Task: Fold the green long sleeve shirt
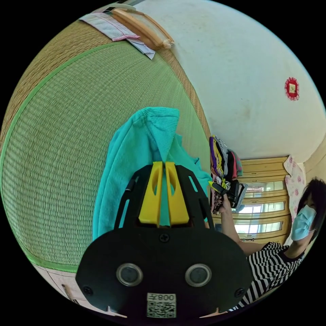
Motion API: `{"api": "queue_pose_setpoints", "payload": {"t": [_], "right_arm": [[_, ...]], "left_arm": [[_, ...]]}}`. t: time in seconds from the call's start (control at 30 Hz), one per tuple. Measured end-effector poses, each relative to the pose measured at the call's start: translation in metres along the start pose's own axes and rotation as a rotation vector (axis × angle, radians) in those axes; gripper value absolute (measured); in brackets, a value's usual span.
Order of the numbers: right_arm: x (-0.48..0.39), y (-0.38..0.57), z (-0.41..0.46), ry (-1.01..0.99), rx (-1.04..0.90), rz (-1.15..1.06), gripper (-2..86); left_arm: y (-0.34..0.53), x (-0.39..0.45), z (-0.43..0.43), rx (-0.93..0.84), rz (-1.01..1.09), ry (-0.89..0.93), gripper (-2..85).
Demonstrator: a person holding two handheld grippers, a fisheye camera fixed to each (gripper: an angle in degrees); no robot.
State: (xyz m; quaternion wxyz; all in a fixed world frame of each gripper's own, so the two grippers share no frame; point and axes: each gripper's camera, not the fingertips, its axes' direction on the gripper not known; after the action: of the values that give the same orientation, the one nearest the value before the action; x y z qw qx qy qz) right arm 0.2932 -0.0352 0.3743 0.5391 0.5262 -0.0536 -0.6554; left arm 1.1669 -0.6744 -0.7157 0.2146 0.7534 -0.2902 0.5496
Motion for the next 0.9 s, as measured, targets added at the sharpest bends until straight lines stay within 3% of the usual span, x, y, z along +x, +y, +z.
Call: {"api": "queue_pose_setpoints", "payload": {"t": [0.6, 0.9], "right_arm": [[0.041, -0.01, -0.027, -0.268, 0.035, 0.106, 0.3], [0.08, -0.018, -0.01, -0.406, 0.03, 0.249, 0.4]], "left_arm": [[-0.026, 0.001, -0.019, 0.071, 0.016, 0.1, 0.6], [-0.043, -0.028, -0.004, 0.077, -0.099, 0.099, 1.9]]}}
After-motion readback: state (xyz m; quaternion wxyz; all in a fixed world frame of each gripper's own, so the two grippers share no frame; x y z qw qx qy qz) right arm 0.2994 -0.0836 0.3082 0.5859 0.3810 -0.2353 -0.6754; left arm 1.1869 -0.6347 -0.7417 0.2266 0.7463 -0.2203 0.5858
